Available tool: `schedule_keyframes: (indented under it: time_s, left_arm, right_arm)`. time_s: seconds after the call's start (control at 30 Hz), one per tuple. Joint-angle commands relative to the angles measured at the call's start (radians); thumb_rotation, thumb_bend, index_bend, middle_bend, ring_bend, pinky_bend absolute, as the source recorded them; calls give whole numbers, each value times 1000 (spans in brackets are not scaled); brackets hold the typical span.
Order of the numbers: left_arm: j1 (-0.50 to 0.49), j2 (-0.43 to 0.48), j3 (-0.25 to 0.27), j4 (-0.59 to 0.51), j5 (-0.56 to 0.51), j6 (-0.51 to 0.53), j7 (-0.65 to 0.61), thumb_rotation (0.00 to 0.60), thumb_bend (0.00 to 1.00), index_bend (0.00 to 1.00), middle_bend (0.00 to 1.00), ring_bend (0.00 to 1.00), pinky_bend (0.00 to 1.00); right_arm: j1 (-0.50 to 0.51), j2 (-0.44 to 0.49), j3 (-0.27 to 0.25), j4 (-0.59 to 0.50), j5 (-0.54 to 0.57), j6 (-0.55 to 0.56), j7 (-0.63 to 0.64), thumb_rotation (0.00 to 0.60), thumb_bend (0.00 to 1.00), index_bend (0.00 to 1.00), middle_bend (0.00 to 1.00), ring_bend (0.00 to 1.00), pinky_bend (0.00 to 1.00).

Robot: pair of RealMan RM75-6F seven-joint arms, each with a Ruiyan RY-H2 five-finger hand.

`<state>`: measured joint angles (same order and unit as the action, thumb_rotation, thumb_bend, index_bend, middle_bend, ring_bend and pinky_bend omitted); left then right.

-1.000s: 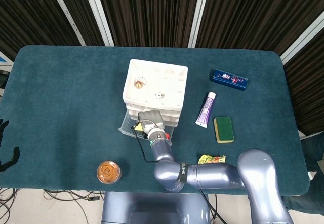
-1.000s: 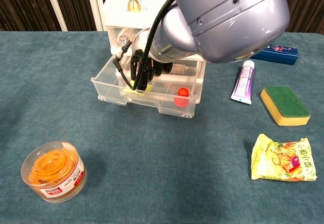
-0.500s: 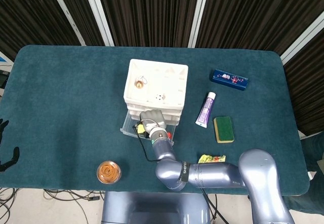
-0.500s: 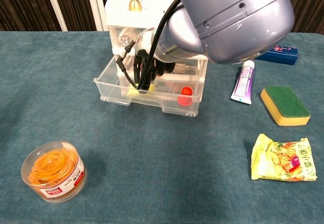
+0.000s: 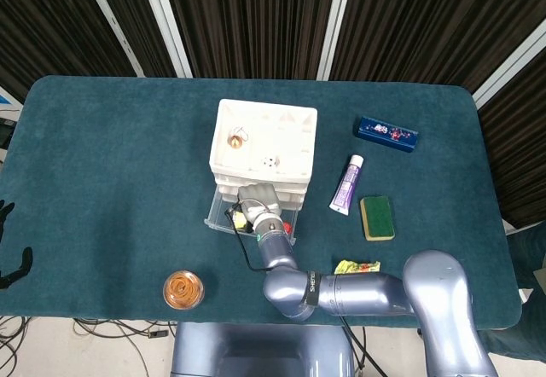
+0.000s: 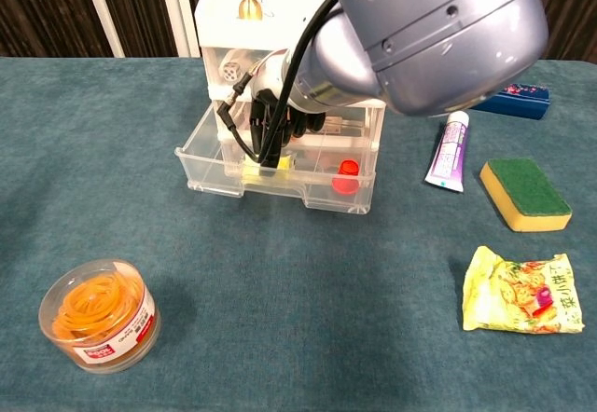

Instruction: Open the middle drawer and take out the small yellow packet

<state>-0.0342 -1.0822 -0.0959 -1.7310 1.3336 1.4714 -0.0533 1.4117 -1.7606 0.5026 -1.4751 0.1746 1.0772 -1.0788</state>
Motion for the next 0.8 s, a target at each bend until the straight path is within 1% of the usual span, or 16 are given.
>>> schedule_keyframes:
  time_s: [0.03, 0.23, 0.3, 0.4, 0.57, 0.8]
  left_arm:
    - [0, 0, 0, 0, 0, 0, 0, 600, 458, 50, 27, 31, 0]
    - [0, 0, -1, 0, -1, 0, 0, 600, 458, 49, 27, 31, 0]
    - [0, 0, 0, -1, -1, 0, 1, 600, 458, 49, 27, 31, 0]
    - [1, 0, -1, -1, -2, 0, 1, 600, 458, 49, 27, 31, 0]
    - [0, 1, -1, -2, -4, -1, 1, 600, 458, 49, 27, 31, 0]
    - [1, 1, -2, -3, -5, -1, 0, 600, 458, 50, 27, 31, 0]
  right_arm:
    - [-3, 1, -2, -1, -10, -2, 9, 600, 0, 584, 1000, 1000, 1000]
    - [-13, 0, -4, -6, -38, -4, 41, 600, 1, 618, 1000, 1000, 1000]
    - [-17, 2, -4, -8, -45, -9, 52, 600, 17, 619, 1000, 1000, 1000]
    - [-20, 6, -6, -13, -53, -12, 60, 600, 73, 619, 1000, 1000, 1000]
    - [-29, 20, -3, -29, -59, -15, 80, 600, 198, 619, 1000, 1000, 1000]
    - [-49, 64, -3, -81, -61, -35, 102, 600, 269, 619, 1000, 1000, 1000]
